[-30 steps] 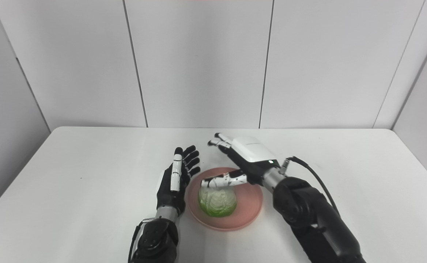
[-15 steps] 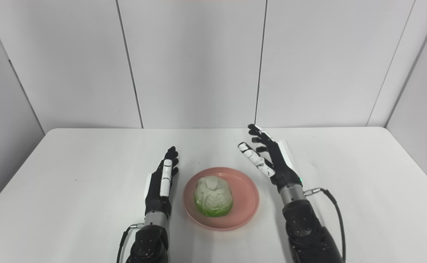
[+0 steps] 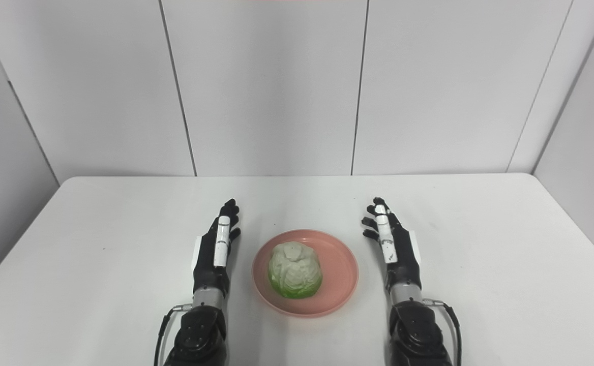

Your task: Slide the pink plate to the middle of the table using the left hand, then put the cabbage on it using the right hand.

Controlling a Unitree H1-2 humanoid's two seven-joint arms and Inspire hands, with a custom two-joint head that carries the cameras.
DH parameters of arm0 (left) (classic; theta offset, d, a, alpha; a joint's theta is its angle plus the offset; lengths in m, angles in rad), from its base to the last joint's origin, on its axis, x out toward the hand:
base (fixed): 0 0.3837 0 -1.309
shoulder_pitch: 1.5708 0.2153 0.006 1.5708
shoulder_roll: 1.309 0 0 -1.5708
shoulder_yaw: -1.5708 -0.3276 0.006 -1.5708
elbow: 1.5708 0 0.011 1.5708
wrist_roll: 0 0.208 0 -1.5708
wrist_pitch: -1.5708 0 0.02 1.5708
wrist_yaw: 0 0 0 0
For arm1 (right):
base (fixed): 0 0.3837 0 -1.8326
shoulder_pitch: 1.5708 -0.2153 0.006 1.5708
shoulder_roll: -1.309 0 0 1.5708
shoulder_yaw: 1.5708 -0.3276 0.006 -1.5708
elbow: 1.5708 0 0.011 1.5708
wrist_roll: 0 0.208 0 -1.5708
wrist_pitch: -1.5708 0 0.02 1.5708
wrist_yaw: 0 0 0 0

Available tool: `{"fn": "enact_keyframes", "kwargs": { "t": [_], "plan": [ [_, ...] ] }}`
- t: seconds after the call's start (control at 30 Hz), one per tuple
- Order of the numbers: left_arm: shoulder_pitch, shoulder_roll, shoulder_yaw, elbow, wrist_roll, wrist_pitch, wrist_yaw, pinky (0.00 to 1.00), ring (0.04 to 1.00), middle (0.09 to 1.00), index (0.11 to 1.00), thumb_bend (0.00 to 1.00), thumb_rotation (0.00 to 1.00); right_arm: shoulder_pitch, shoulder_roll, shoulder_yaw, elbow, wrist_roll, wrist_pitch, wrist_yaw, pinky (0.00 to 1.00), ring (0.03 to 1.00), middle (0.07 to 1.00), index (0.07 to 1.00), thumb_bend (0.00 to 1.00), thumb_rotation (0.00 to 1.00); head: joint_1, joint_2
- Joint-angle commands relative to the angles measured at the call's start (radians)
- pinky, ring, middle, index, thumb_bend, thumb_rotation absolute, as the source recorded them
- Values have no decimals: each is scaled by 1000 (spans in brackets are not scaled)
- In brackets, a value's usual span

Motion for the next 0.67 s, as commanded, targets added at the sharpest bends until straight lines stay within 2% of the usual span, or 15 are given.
{"fn": "enact_keyframes", "kwargs": {
  "t": [0.0, 0.27, 0.4, 0.63],
  "plan": [
    [-7, 37, 19, 16, -12, 53, 3, 965, 958, 922, 883, 602, 1000, 10, 8, 8, 25, -7, -22, -14, 776, 815, 854, 869, 790, 1000, 0, 0],
    [-9, 37, 14, 23, -11, 36, -3, 925, 933, 913, 887, 589, 1000, 15, -1, 22, 23, -13, -12, -17, 767, 822, 857, 876, 772, 1000, -2, 0],
    [2, 34, 4, 4, 1, 65, -2, 924, 937, 913, 887, 594, 1000, 18, -4, 28, 9, -19, 1, -21, 759, 813, 851, 870, 772, 1000, -4, 2],
    [11, 30, 3, -12, -4, 79, -4, 946, 940, 905, 887, 590, 1000, 26, -4, 32, -11, -13, 17, -18, 754, 811, 848, 867, 777, 1000, -4, 4]
  ]
}}
